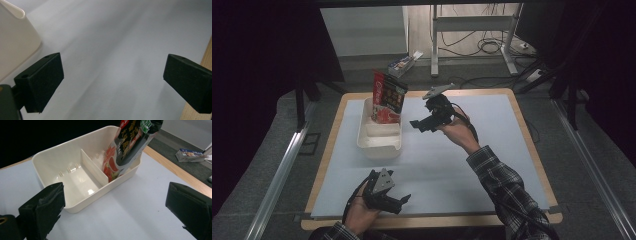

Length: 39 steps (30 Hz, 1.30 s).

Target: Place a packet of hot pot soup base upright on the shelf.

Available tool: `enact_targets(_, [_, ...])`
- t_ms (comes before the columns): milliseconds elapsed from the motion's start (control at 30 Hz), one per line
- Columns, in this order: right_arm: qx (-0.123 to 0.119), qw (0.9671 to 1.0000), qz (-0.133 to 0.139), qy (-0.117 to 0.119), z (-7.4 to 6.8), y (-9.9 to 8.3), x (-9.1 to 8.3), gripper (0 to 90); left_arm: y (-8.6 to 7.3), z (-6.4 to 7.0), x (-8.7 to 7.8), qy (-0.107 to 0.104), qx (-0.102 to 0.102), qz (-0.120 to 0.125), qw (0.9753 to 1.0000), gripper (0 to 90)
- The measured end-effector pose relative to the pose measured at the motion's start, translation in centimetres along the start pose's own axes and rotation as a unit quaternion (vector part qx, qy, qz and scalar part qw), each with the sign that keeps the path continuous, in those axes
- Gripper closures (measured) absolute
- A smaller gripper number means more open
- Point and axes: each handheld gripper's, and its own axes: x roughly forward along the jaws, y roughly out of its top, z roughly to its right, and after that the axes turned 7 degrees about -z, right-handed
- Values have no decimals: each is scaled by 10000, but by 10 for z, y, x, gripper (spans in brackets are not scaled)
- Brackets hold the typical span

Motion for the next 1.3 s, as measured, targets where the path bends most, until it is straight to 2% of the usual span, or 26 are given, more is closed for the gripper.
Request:
enact_targets(400, [-55,10000,-32,17,-14,-20,-6,25,0,1,1,16,64,-50,10000,29])
enact_targets(767, [46,9999,-76,74,-16,-38,-9,25,0,2,2,87,166,-100,9998,30])
enact_targets(1300, [141,9997,-182,90,-17,-62,-22,25,-1,1,2,119,132,-94,9998,30])
